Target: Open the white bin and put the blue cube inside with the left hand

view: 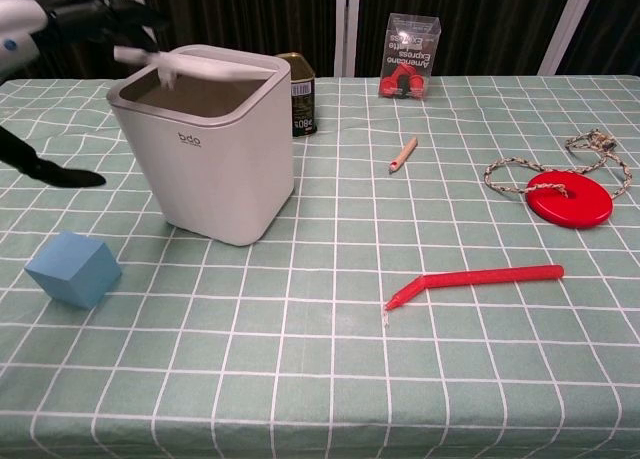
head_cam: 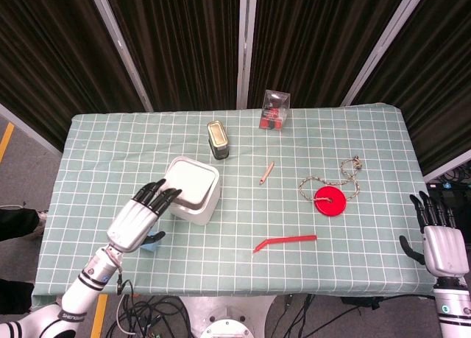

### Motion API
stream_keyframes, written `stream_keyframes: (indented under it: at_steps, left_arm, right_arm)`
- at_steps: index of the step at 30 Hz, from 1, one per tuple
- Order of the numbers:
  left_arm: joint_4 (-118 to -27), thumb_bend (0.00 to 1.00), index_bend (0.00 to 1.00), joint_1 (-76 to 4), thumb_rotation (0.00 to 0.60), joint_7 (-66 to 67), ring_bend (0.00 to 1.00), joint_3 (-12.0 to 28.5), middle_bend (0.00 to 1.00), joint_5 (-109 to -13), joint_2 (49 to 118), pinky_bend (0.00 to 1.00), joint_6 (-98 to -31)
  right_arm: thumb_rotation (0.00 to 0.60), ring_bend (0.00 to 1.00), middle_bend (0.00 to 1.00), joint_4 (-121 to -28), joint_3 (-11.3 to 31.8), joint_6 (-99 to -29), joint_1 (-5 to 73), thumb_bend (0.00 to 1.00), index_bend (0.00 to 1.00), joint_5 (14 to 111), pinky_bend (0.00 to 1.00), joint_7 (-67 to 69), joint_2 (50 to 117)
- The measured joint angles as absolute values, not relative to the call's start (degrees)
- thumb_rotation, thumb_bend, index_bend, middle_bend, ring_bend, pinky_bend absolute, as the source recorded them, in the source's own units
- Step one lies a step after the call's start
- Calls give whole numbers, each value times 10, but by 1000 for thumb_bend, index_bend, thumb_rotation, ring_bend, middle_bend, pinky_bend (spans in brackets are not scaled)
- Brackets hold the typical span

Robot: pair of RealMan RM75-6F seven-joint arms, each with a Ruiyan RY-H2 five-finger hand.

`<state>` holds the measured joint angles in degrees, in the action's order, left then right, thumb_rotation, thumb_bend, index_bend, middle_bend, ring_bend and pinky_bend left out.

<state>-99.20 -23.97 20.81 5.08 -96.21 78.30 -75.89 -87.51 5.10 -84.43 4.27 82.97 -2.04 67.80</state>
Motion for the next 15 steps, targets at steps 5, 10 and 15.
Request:
stream_keyframes:
  at_steps: [5,10,15]
  left_arm:
    - [-1010,72,77,-198,600,200,23,52,99,-950,750,172,-818]
    - [-1016,71,77,-170,600,150,24,19,110,-930,726,175,-815]
    - [-993,71,79,-156,600,97,24,-36,123,-922,725,178,-773]
  right_arm:
    - [600,0,0,-877,53,-847,42,230,0,829,0,-19,676]
    - [600,0,0,-883,57,-853,42,230,0,830,0,-20,671]
    - [600,0,0,-888,56,-851,44,230,0,833,0,-24,667]
